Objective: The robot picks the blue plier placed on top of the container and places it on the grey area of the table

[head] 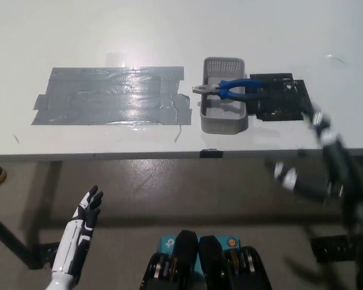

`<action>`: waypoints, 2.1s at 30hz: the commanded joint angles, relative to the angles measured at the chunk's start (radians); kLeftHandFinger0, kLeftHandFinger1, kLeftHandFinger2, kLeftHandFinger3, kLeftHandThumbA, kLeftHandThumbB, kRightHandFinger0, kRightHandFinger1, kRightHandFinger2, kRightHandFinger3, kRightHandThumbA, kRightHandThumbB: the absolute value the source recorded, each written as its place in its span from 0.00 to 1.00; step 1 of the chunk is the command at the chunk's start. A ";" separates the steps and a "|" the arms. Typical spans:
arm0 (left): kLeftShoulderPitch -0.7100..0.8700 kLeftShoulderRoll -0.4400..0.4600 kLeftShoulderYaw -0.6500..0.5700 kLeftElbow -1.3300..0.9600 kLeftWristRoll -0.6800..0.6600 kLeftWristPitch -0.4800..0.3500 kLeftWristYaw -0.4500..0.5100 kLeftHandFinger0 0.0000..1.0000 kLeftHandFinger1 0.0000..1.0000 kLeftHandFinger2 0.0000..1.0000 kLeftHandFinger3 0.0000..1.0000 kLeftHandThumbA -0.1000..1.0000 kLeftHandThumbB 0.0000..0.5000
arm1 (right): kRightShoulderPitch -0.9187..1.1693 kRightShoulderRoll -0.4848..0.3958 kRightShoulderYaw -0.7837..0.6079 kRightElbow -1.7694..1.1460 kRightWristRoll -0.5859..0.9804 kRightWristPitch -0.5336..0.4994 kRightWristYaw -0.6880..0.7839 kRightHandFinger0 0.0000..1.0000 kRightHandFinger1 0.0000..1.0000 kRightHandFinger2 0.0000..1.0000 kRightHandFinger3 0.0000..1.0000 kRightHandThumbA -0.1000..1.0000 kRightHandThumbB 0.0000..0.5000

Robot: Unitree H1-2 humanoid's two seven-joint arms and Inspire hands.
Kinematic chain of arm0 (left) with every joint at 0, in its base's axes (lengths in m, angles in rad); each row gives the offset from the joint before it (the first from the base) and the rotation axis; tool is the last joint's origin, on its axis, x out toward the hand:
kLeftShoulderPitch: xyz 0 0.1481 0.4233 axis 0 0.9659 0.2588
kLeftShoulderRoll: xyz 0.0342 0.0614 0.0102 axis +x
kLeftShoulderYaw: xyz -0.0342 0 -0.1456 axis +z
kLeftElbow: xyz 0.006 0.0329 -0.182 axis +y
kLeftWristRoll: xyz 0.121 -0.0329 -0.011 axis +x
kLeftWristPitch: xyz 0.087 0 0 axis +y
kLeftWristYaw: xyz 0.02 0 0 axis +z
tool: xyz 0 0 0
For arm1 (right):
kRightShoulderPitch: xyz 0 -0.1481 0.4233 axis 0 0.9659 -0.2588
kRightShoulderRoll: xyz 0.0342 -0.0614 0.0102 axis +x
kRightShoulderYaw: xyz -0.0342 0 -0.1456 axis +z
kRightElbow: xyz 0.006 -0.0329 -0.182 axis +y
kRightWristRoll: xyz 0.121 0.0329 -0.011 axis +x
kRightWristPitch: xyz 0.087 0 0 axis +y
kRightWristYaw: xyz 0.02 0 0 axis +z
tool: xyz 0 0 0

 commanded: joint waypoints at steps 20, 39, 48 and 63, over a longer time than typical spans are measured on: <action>-0.021 0.006 -0.003 -0.023 0.002 -0.028 0.004 1.00 1.00 1.00 1.00 1.00 0.00 | -0.826 -0.129 0.387 0.682 -0.288 0.403 0.350 1.00 1.00 1.00 1.00 1.00 0.64; -0.046 0.015 -0.010 -0.022 0.025 -0.028 0.003 1.00 1.00 1.00 1.00 1.00 0.00 | -0.988 0.023 0.451 1.031 -0.315 0.426 0.402 1.00 1.00 1.00 1.00 1.00 0.89; -0.058 0.018 -0.005 -0.025 0.017 -0.019 0.000 1.00 1.00 1.00 1.00 1.00 0.00 | -1.035 0.080 0.513 1.129 -0.388 0.407 0.388 1.00 1.00 1.00 1.00 1.00 0.83; -0.065 0.022 -0.002 -0.037 -0.007 -0.011 -0.011 1.00 1.00 1.00 1.00 1.00 0.01 | -1.034 0.116 0.551 1.295 -0.433 0.391 0.279 1.00 1.00 1.00 1.00 1.00 0.75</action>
